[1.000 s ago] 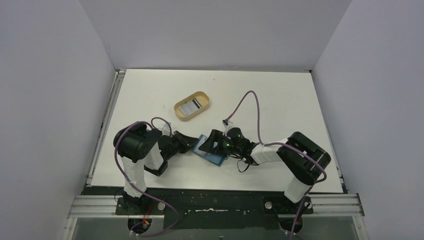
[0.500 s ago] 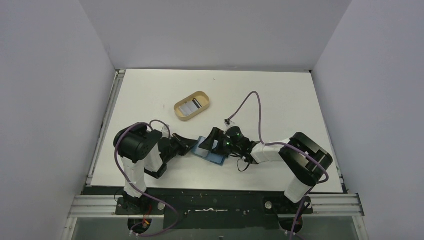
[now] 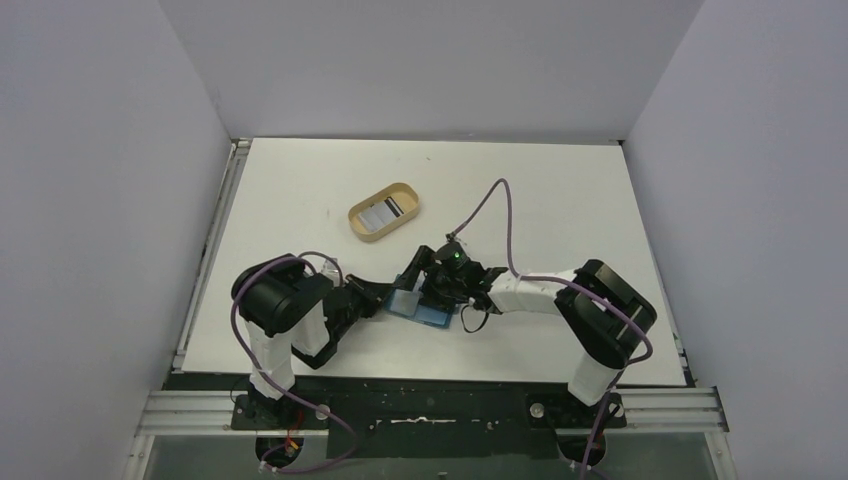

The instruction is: Take the credit cards out of the card holder

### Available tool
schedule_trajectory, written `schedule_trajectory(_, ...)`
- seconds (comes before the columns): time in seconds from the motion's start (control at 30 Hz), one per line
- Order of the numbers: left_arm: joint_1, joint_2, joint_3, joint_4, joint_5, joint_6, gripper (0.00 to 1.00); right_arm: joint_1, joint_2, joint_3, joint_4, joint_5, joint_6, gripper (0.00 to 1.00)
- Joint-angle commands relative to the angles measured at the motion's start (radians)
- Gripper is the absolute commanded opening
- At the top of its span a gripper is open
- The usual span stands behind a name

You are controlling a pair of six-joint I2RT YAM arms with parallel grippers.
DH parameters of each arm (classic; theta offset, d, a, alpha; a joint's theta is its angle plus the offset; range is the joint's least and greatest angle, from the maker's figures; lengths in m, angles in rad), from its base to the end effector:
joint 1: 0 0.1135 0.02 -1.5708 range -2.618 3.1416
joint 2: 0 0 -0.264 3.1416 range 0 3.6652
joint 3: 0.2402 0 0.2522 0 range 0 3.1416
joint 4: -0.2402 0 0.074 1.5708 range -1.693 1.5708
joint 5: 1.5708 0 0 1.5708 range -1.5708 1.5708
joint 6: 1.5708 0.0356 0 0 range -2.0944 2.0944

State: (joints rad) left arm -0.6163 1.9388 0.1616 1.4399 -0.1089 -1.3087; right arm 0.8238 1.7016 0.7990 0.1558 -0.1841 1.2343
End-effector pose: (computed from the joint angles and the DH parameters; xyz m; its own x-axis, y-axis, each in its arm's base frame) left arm 0.1872 -0.1279 0.0716 -0.5441 -0.7912 -0.2792 -0.1336 0.4103 -0.9021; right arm 0.2217 0.2490 0.1461 -0.9194 0.3729 -0.1249 0.1674 0.6585 0.7338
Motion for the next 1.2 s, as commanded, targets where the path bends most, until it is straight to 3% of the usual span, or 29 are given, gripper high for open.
schedule_trajectory(0.0, -0.043, -0.003, -0.017, -0.045, 0.004, 0.018, 0.00, 0.018, 0.054, 0.003, -0.007, 0.004, 0.046, 0.86)
schedule_trajectory(0.57, -0.054, 0.007, -0.050, -0.045, -0.026, 0.043, 0.00, 0.029, 0.060, -0.184, 0.803, -0.081, 0.129, 0.86)
schedule_trajectory(0.7, -0.054, 0.006, -0.050, -0.049, -0.023, 0.046, 0.00, 0.036, 0.115, -0.228, 0.978, -0.084, 0.148, 0.79)
schedule_trajectory(0.87, -0.053, 0.004, -0.053, -0.050, -0.026, 0.046, 0.00, 0.046, 0.167, -0.235, 0.999, -0.087, 0.150, 0.63)
schedule_trajectory(0.97, -0.053, -0.002, -0.061, -0.050, -0.030, 0.047, 0.00, 0.050, 0.151, -0.247, 0.956, -0.080, 0.133, 0.48)
schedule_trajectory(1.17, -0.039, -0.020, -0.068, -0.067, -0.026, 0.061, 0.00, 0.042, 0.040, -0.305, 0.857, -0.055, 0.075, 0.46)
